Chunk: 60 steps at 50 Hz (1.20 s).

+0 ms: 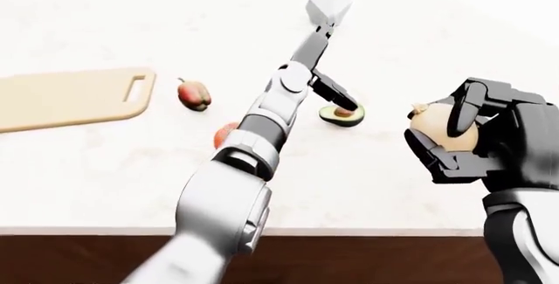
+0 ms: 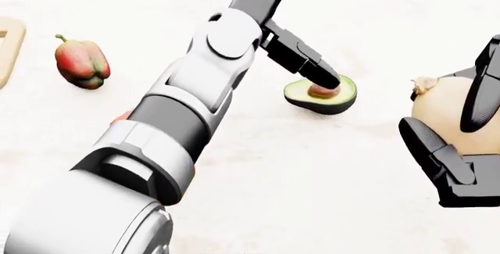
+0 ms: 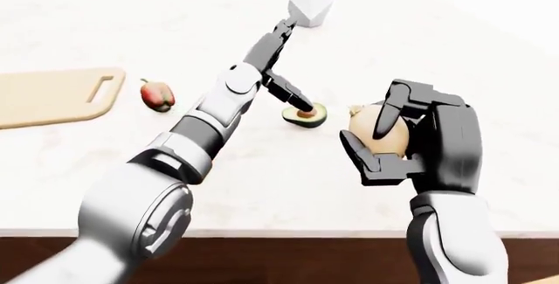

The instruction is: Place the avocado, onion, tomato and bell pepper on the cutting board.

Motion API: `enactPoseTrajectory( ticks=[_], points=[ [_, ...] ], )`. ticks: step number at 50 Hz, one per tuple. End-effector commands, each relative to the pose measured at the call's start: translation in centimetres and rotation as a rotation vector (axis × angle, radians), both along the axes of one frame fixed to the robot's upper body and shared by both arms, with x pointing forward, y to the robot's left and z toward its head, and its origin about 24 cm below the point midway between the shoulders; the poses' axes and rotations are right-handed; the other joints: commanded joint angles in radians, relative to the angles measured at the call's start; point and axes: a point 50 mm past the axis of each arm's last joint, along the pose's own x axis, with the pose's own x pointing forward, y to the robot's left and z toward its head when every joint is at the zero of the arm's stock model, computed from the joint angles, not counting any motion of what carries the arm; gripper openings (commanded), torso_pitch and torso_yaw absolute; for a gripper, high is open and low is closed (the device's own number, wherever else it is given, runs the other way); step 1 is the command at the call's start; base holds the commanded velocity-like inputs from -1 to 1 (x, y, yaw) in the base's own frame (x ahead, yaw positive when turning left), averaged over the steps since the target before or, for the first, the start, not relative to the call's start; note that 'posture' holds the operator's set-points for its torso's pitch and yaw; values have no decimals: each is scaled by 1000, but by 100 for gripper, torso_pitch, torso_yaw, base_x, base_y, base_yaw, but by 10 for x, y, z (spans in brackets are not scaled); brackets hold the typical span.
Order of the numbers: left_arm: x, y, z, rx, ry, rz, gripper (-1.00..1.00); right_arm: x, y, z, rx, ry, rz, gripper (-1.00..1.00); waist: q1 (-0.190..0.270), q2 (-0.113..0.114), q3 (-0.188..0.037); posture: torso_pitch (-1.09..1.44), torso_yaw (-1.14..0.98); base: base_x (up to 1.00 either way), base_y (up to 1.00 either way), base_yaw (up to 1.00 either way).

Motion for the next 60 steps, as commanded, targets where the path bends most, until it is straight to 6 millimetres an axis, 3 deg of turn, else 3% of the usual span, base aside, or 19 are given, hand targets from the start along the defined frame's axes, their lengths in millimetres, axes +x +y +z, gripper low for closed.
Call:
enactPoseTrajectory(
  ticks=[1,31,55,57,60],
  points=[
    [-2,-5,24,-31,-75,-16,100,-5,1,6,-9,-68,-5,-100,-1,-6,-22,0,0,0,0,0],
    [-10,-23,-12,64,50,-98,100,-10,0,-7,-4,-52,-12,-100,0,-8,-29,0,0,0,0,0],
    [-14,-24,-34,172,77,-130,100,-6,0,1,-5,-56,-13,-100,-1,-9,-32,0,0,0,0,0],
    [-14,-23,-35,180,82,-136,87,-7,0,-1,-4,-54,-11,-100,-1,-9,-32,0,0,0,0,0],
    [-14,-24,-35,184,82,-145,86,-9,1,-5,-6,-53,-11,-100,0,-9,-31,0,0,0,0,0]
  ],
)
